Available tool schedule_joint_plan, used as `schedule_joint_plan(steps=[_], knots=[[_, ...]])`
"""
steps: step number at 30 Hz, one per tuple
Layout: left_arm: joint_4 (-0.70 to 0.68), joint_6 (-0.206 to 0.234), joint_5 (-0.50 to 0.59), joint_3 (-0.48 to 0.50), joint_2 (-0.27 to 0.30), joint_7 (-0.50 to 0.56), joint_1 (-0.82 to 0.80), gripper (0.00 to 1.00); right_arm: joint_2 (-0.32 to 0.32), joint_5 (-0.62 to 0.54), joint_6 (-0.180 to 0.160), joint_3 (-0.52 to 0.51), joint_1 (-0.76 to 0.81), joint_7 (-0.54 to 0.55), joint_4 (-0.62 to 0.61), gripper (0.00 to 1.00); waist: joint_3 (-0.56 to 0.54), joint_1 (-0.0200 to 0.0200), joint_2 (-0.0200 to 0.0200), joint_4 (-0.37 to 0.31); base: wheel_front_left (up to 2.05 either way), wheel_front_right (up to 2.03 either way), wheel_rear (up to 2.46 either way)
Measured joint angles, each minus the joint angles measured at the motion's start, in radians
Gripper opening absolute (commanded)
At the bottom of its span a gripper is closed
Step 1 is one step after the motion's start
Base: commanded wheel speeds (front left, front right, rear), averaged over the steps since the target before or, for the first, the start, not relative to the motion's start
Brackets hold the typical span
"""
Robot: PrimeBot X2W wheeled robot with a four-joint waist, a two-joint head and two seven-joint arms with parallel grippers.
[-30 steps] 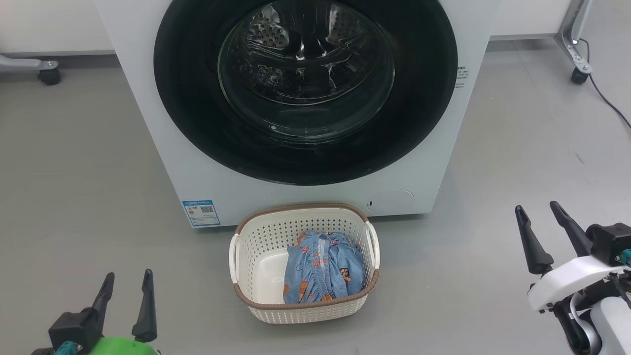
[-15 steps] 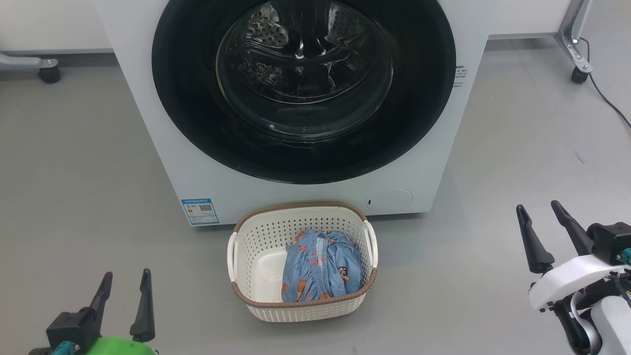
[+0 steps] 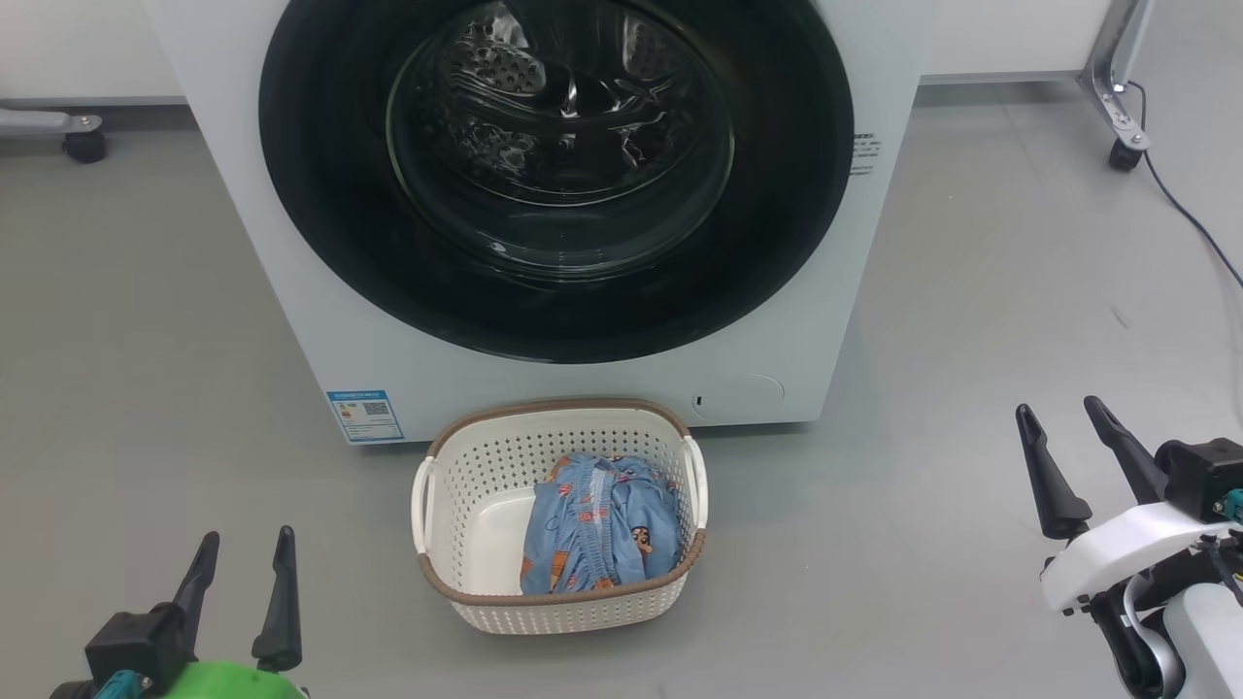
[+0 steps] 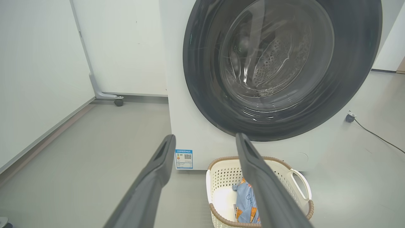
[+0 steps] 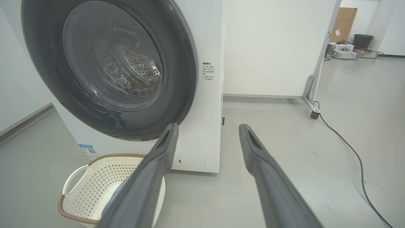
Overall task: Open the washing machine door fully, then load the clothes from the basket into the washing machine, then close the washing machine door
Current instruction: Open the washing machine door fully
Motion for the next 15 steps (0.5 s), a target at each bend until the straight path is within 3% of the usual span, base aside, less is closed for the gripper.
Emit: schedule_joint_plan(steps=[15], knots=[[-0.002, -0.014, -0.002, 0.016, -0.015, 0.0, -0.001, 1.0, 0.012, 0.0, 0.003, -0.015, 0.0, 0.0, 0.005, 1.0, -0.004, 0.0, 0.0, 0.007, 0.82, 0.82, -1.64]])
